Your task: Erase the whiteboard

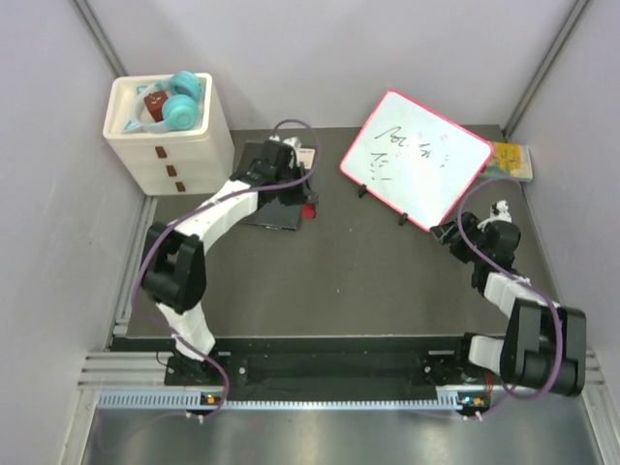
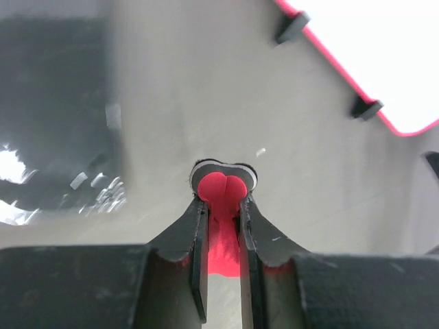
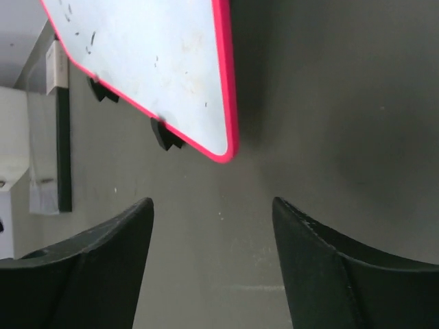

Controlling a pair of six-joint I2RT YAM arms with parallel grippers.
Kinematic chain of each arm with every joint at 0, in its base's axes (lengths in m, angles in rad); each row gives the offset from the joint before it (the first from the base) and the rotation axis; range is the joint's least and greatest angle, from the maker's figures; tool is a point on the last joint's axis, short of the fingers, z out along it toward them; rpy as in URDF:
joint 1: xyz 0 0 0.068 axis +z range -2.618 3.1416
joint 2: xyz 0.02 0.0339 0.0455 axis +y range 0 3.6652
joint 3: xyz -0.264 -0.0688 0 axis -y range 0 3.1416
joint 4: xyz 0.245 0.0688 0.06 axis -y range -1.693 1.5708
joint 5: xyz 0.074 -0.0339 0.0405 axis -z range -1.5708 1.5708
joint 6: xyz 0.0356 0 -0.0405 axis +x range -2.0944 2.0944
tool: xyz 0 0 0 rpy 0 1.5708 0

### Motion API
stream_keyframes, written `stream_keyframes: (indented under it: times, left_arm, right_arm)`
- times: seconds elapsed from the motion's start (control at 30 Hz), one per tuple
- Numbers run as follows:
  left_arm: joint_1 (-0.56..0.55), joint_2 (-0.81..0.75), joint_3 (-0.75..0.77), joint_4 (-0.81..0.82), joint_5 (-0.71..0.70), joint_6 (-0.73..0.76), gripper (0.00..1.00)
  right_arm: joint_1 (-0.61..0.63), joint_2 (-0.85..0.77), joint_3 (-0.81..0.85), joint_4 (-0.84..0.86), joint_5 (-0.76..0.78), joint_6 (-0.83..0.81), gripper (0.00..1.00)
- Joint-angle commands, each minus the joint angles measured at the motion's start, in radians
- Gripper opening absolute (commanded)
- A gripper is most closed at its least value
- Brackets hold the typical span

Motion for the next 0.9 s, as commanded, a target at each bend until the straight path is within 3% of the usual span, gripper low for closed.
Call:
stream_keyframes:
  times: [0.0,0.07,0.17,0.33,0.63,0.73,0.77,0.87]
  left_arm:
    - [-0.040,0.098,0.196,0.088,0.102,0.033,0.00]
    - [-0.054,0.155,0.268,0.092,0.107,0.033,0.00]
    - [-0.066,0.218,0.326,0.150,0.131,0.014,0.00]
    - [-0.068,0.316,0.388,0.246,0.208,-0.062,0.00]
    - [-0.069,0.430,0.507,0.321,0.193,-0.127,0.00]
    - [-0.069,0.462,0.514,0.387,0.187,-0.162,0.00]
    - [-0.069,0.471,0.517,0.388,0.191,-0.171,0.00]
    - [-0.069,0.505,0.538,0.442,0.194,-0.196,0.00]
  right_arm:
    - [-0.005,0.080,0.013,0.295,-0.115,0.025,0.64]
    - [-0.005,0.126,0.030,0.327,-0.121,0.004,0.66]
    - [-0.005,0.208,0.047,0.385,-0.145,0.011,0.76]
    - [-0.008,0.364,0.088,0.497,-0.158,0.077,0.76]
    - [-0.007,0.569,0.128,0.771,-0.224,0.180,0.72]
    - [-0.007,0.620,0.131,0.844,-0.254,0.236,0.62]
    - [-0.007,0.638,0.136,0.870,-0.265,0.250,0.52]
    - [-0.007,0.671,0.155,0.881,-0.299,0.284,0.36]
